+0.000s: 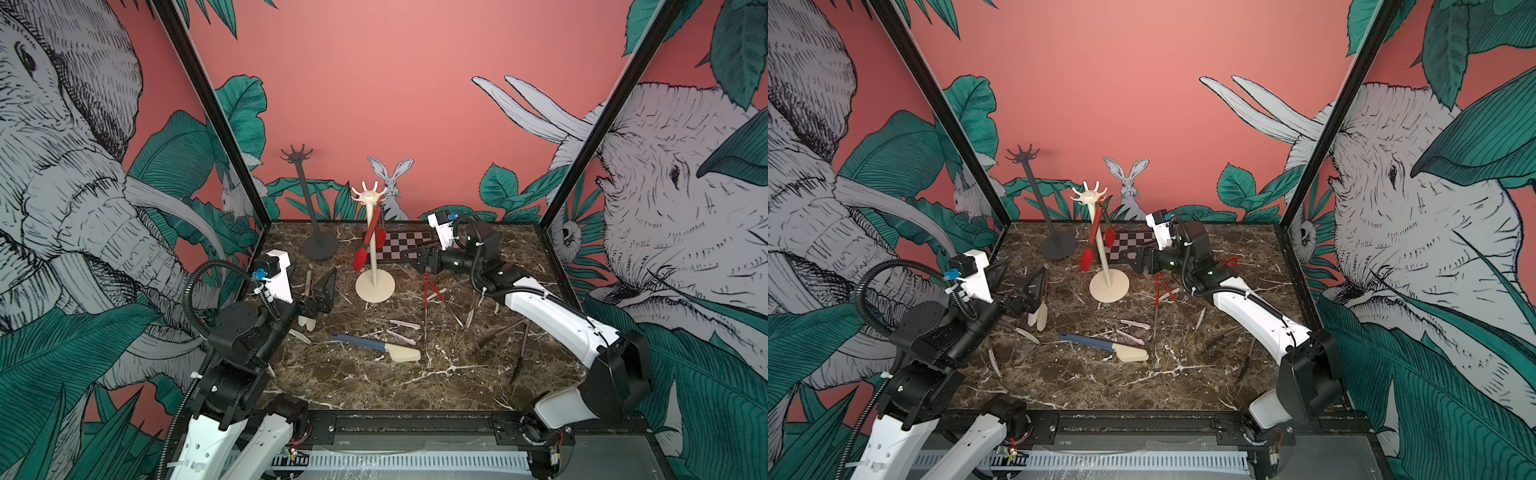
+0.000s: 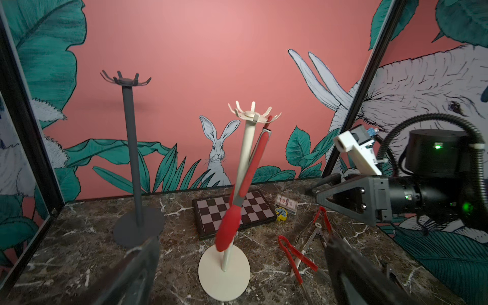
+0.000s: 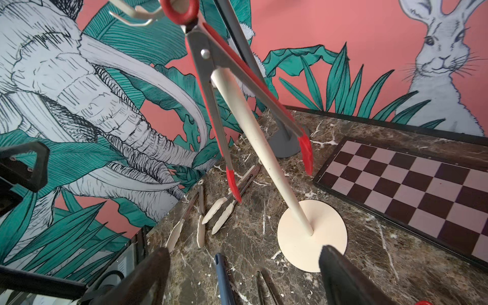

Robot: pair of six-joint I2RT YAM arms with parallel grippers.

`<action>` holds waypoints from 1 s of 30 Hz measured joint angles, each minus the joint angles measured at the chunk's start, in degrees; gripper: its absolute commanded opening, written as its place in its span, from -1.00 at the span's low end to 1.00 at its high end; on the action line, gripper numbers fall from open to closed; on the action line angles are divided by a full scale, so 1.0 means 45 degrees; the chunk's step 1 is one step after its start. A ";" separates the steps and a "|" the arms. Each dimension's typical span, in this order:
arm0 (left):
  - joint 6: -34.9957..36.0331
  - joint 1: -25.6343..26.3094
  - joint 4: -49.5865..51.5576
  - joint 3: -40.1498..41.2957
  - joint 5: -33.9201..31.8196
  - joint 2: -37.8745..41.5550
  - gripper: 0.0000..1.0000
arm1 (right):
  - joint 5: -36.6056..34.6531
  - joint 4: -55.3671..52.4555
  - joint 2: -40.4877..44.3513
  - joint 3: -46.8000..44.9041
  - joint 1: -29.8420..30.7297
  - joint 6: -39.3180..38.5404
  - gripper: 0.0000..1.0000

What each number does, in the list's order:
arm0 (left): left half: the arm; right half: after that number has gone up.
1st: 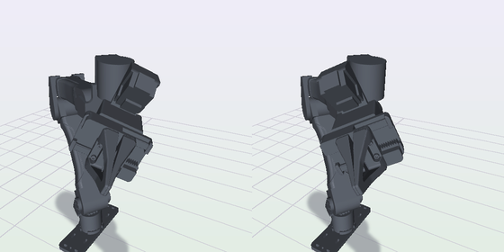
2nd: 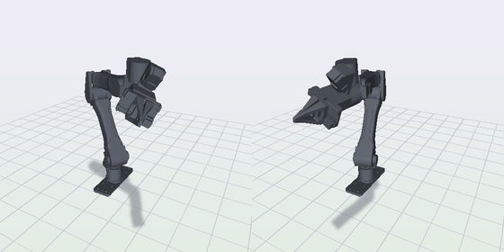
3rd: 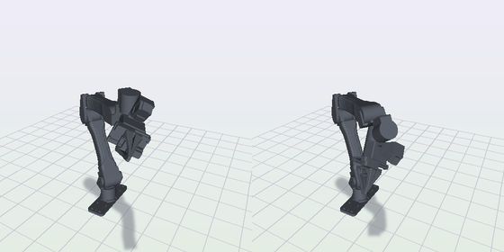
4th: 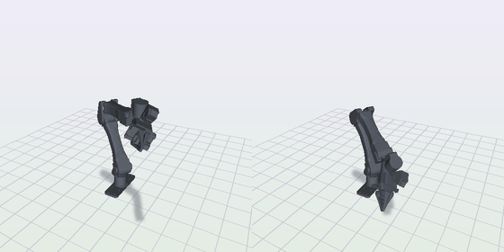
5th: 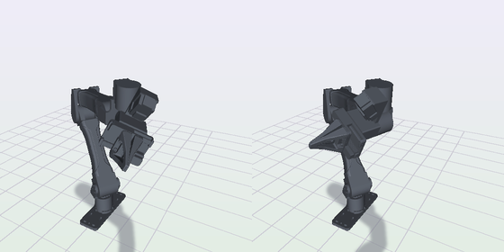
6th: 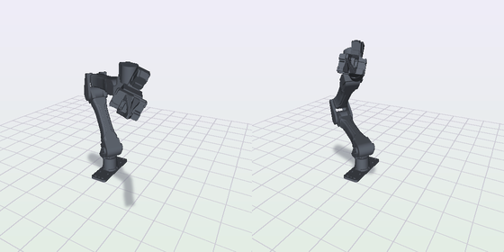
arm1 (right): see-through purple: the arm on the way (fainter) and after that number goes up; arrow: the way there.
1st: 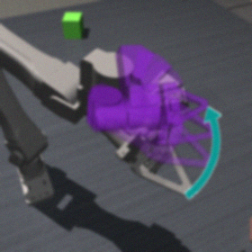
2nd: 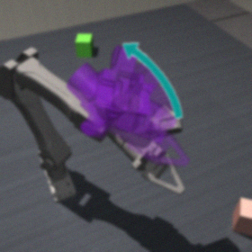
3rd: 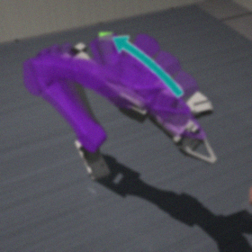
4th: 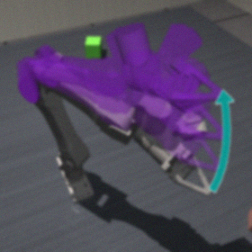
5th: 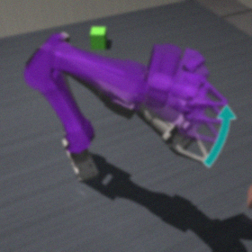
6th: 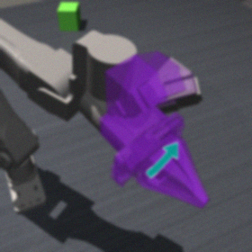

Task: Hang food tongs on kitchen utensil racks
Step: Hang the food tongs on the rack, then pick up the food tongs from the center of the board.

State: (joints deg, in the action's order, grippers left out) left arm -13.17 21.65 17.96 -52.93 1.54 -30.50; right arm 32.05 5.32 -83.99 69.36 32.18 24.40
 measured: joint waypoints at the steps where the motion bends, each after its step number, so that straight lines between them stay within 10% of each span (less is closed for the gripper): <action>1: -0.0175 0.0000 0.0141 0.0015 -0.0078 -0.0010 0.99 | -0.0024 0.0034 0.0131 -0.0131 0.0000 -0.0024 0.82; 15: -0.2365 0.0000 0.2443 0.0573 -0.0952 0.0087 0.95 | 0.0180 -0.1117 0.1044 -0.1656 0.0228 -0.0486 0.90; 30: -0.8340 0.0087 0.4464 0.3725 0.1234 -0.0539 0.67 | 0.0301 -0.1690 0.0913 -0.2399 0.1379 -0.0418 0.97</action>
State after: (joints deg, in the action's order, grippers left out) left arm -50.70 22.04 38.04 -36.16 7.09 -32.93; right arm 33.41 -2.28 -79.88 58.57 38.39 22.52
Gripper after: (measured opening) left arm 0.851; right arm 0.986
